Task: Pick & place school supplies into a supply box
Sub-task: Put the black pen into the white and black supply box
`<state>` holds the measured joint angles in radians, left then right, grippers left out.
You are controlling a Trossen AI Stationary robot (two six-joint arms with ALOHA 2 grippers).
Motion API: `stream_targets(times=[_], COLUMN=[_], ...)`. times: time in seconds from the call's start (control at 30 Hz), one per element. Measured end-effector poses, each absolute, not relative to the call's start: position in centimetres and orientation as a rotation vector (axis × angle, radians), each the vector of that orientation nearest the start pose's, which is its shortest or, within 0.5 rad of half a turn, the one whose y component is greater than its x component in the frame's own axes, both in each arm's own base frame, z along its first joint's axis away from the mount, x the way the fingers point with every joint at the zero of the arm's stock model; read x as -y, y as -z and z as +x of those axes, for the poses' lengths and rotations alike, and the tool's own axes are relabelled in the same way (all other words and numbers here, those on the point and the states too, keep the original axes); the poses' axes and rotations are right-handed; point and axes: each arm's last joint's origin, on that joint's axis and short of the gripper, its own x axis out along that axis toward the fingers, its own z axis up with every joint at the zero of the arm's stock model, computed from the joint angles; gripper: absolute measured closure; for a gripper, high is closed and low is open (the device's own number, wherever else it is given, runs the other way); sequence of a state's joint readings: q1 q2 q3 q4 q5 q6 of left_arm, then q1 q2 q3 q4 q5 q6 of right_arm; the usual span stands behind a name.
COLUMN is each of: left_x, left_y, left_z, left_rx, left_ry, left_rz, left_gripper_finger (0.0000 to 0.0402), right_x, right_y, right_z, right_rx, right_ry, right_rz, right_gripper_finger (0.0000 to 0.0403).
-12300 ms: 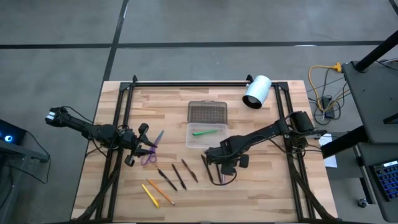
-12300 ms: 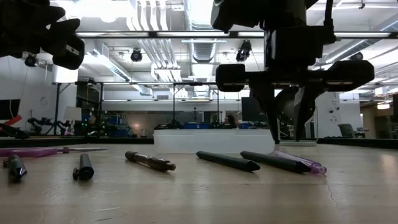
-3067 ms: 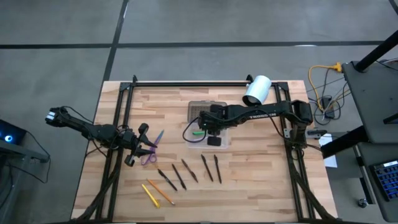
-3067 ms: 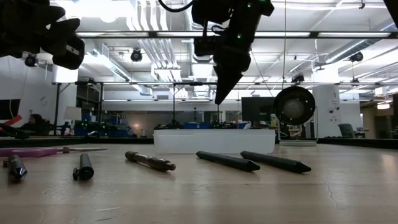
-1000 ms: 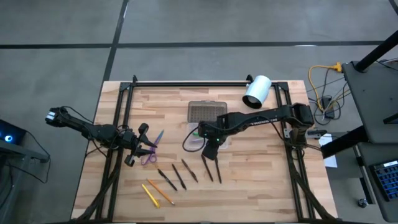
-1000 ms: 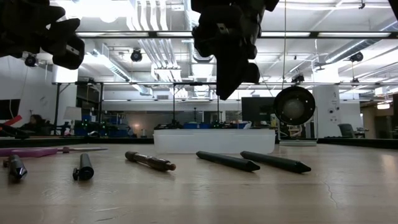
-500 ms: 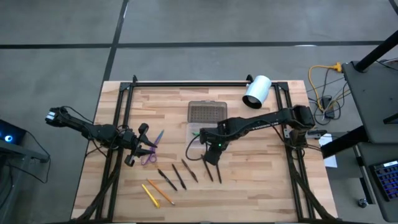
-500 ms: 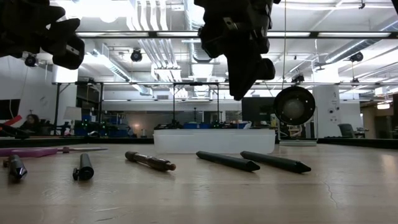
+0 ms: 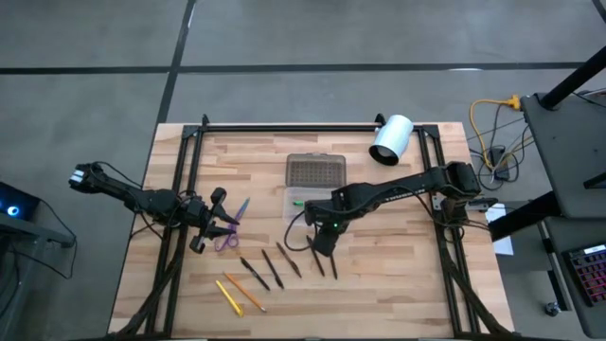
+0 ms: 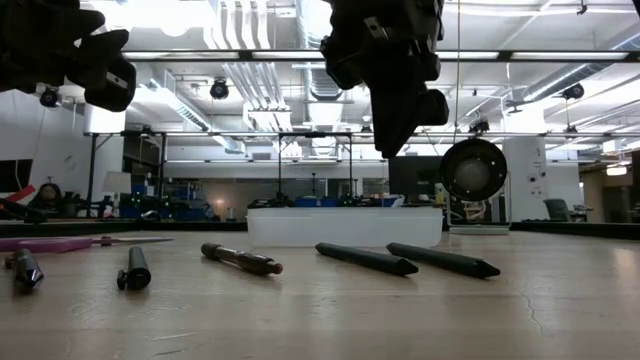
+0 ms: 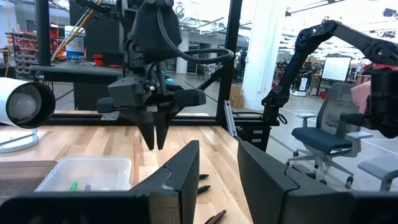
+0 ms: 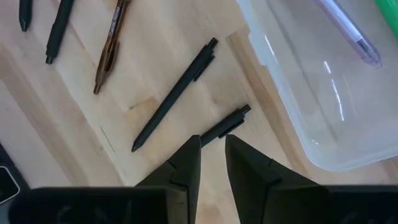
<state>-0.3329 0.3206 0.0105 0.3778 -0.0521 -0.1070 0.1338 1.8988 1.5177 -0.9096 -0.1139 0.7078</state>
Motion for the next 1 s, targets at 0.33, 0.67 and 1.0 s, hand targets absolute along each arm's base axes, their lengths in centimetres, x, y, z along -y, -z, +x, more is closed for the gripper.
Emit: stream_targets(times=[0.33,0.67,1.0], left_x=[3.7,3.7,3.7], left_y=[-17.6,-17.6,-17.6], left_z=[11.2,11.2,11.2], left_rx=[0.052,0.052,0.051], left_ry=[0.284,0.284,0.284], left_rz=[-0.119,-0.119,-0.119], left_gripper_finger=[0.0306,0.0306,0.0306], right_x=[-5.9,-6.7,-8.2], right_y=[-22.5,-22.6,-22.1], right_z=[37.7,37.6,37.5], right_rx=[-1.318,-1.328,-1.358], right_ry=[0.231,0.180,0.259], right_rz=[0.584,0.590,0.710], right_gripper_finger=[0.0335,0.0335,0.0335])
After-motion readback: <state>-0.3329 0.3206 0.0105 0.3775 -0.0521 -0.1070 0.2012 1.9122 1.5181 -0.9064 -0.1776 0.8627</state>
